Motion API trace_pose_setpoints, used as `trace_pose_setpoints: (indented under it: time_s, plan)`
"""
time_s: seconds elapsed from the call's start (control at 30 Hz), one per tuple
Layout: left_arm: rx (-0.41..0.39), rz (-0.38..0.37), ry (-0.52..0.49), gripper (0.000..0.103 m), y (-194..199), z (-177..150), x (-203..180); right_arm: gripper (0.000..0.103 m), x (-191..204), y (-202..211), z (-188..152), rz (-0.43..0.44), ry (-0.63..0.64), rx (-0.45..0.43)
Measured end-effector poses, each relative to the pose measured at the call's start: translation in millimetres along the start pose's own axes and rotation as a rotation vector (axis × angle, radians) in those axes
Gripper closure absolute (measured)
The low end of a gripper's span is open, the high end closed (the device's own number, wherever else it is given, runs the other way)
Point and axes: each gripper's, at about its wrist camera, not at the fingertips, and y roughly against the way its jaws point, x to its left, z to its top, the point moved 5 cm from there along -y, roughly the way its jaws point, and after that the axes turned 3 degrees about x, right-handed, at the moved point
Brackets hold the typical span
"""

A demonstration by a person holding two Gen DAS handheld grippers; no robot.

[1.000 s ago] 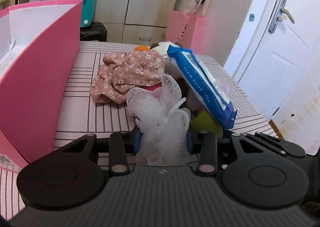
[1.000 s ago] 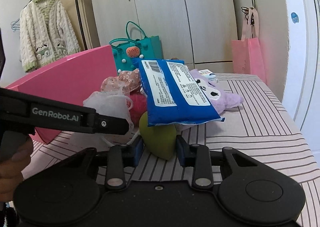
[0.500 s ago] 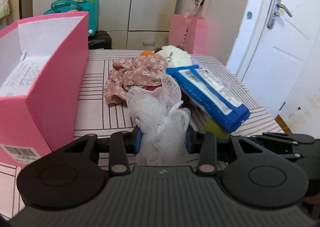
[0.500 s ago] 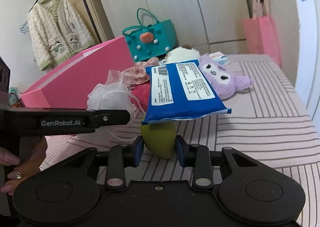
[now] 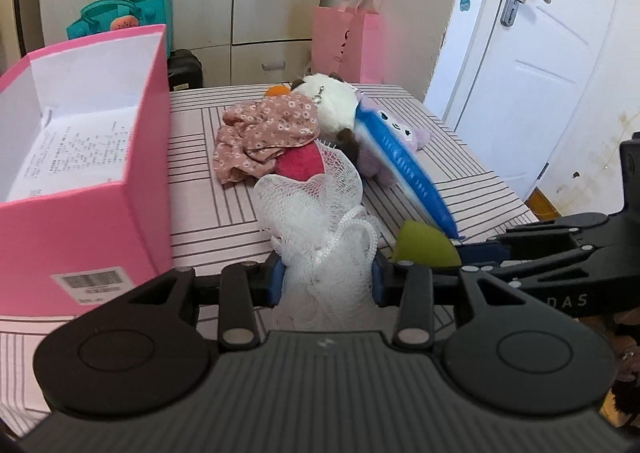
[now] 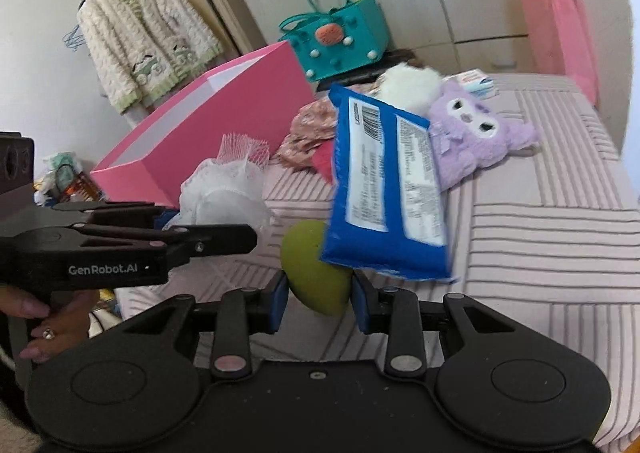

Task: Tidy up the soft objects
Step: 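Carry the mesh puff and green sponge over the pink box with both grippers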

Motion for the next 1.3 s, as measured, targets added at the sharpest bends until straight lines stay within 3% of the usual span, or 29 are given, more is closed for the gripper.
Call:
trace_pose_setpoints:
  time_s: [0.13, 0.4, 0.6, 0.83, 1.2, 1.3]
  plan:
    - [0.002, -0.013, 0.001, 0.064, 11, -1, 3, 0.065, 11, -2, -2, 0.046, -0.001, 0.019]
    - [0.046, -0.004, -0.006, 0.064, 25, -11, 10, 0.064, 29, -3, -1, 0.036, 0.055, 0.04]
    - [0.097, 0.005, -0.032, 0.064, 35, -20, 14, 0.064, 43, 1, -3, 0.024, 0.1, 0.111]
    - [0.129, -0.016, 0.014, 0.064, 61, -30, 30, 0.064, 70, 5, -1, 0.133, 0.111, 0.167]
    - [0.212, -0.041, 0.067, 0.064, 110, -34, 74, 0.064, 125, -7, 24, 0.222, 0.209, 0.268]
    - [0.197, 0.003, 0.042, 0.064, 119, -31, 87, 0.064, 140, -9, 34, 0.254, 0.231, 0.273]
